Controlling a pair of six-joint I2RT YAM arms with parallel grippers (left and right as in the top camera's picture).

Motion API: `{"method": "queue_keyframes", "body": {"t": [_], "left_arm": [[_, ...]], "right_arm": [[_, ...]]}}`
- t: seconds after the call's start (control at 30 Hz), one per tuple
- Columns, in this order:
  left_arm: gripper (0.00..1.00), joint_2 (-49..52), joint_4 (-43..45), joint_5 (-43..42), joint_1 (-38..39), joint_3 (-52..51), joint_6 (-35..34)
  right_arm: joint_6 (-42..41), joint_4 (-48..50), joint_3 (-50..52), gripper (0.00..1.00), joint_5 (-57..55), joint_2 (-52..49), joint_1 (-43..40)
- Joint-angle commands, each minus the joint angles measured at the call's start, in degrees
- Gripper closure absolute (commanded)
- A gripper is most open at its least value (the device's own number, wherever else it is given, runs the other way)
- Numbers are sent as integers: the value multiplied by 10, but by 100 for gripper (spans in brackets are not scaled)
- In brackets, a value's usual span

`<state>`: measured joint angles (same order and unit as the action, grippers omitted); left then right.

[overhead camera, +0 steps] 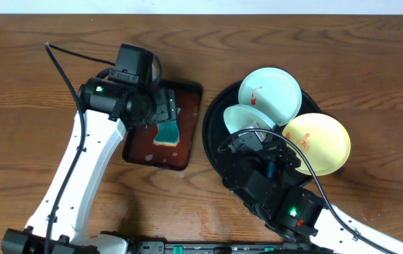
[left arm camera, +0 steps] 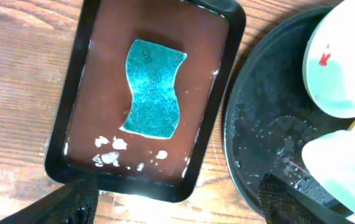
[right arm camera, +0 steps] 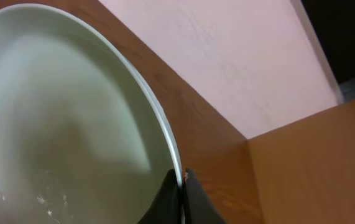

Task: Clean dirty plates on tray and stack at the side
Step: 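Tilt and lift the cleaned green plate with right gripper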

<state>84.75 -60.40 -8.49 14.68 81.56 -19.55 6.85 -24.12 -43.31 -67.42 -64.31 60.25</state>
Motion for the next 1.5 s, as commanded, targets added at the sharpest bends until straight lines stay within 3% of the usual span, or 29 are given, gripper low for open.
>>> {"method": "queue_keyframes", "body": {"t": [0.0, 1.47], "left_arm": [[17, -1, -3, -1, -3, -1, 0], [16, -1, -3, -1, -2, -1, 0]], "right_arm": [[12, 3, -13, 99, -33, 6, 6], [35, 4, -13, 99, -26, 6, 6]]}}
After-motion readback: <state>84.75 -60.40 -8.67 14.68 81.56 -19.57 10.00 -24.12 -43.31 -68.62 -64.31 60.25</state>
